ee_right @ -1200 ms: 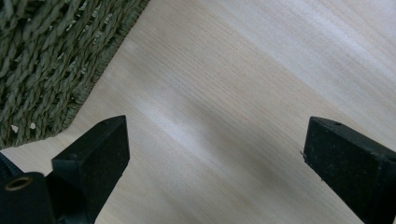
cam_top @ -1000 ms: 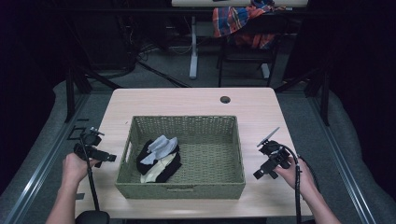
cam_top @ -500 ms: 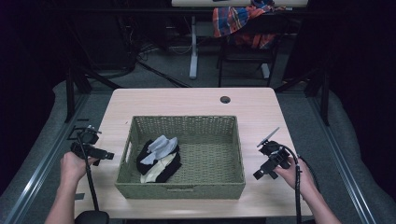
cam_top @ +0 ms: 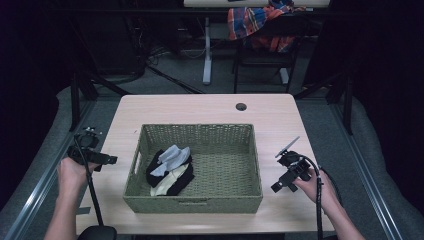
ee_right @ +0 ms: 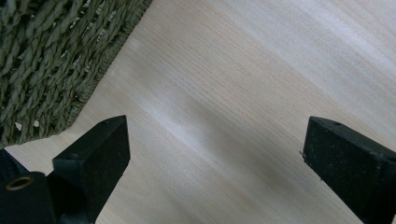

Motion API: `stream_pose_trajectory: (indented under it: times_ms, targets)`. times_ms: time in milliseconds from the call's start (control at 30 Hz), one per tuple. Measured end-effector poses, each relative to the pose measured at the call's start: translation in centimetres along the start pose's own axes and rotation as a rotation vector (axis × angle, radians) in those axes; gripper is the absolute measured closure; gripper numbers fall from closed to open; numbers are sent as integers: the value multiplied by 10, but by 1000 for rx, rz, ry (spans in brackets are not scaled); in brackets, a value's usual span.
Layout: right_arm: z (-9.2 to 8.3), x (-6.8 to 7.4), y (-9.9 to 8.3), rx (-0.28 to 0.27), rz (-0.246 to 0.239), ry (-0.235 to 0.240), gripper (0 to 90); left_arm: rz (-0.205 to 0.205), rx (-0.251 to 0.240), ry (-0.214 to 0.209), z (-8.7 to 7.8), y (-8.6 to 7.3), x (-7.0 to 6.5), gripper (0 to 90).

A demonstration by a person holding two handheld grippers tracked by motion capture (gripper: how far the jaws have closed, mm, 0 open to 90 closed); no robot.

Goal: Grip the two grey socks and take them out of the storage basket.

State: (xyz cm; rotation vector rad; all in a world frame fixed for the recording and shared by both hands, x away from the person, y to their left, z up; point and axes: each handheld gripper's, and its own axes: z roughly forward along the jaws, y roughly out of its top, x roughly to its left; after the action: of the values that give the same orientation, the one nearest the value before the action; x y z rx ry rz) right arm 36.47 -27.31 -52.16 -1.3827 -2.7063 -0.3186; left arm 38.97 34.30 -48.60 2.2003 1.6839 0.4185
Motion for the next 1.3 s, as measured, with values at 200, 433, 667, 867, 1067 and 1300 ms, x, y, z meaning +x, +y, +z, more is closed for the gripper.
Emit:
stream_pose_trajectory:
  times_ms: [200, 433, 667, 867, 1067, 1300]
  targets:
    - [1, 0, 0, -13, 12, 5, 74, 25, -3, -15, -12, 5, -5, 0]
    - [0, -1, 0, -4, 3, -2, 74, 43, -39, -32, -27, 11, -11, 0]
    - [1, -2, 0, -4, -1, 4, 74, 74, -70, -50, -42, 21, -22, 0]
    - [0, -1, -1, -21, 16, 6, 74, 127, -84, -75, -51, 29, -41, 0]
    - [0, -1, -1, -24, 22, 8, 74, 187, -106, -93, -60, 37, -62, 0]
    - [0, -2, -2, -25, 16, 7, 74, 252, -95, -118, -59, 46, -86, 0]
